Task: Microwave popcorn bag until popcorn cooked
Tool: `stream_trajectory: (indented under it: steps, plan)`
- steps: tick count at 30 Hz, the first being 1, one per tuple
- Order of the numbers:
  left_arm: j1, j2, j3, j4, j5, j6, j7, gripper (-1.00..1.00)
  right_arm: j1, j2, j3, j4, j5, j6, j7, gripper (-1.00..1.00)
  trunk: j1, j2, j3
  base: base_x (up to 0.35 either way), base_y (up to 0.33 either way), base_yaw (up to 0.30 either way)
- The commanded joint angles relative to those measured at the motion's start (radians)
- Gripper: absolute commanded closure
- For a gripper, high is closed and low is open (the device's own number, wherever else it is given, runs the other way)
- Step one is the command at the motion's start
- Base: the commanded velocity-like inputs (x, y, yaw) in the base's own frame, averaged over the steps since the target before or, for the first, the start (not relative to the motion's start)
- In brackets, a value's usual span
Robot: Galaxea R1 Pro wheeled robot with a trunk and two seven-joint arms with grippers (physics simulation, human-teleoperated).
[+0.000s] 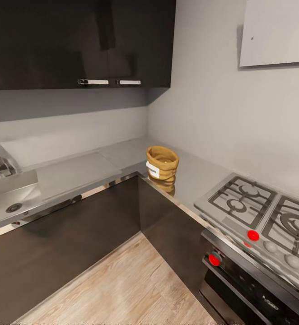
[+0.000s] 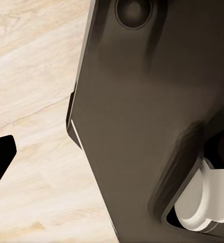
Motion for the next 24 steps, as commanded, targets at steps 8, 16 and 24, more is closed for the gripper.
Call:
stream_trajectory:
  steps: [8,16,24]
  plan:
    - [0.0,0.001,0.001,-0.001,0.003,-0.001,0.001,-1.0,-0.001,0.0,-0.007,0.002,0.011,0.001,0.001,-1.0,0.0,-0.001,-0.014,0.0,0.0,0.0]
    - [0.0,0.001,0.001,-0.001,0.003,-0.001,0.001,-1.0,-0.001,0.002,-0.004,-0.004,0.017,-0.003,-0.043,-1.0,0.0,-0.001,-0.019,0.0,0.0,0.0]
    - [0.0,-0.001,0.0,-0.001,0.003,-0.001,0.0,-1.0,-0.001,0.003,-0.001,-0.005,0.023,0.0,-0.054,-1.0,0.0,-0.001,-0.019,0.0,0.0,0.0]
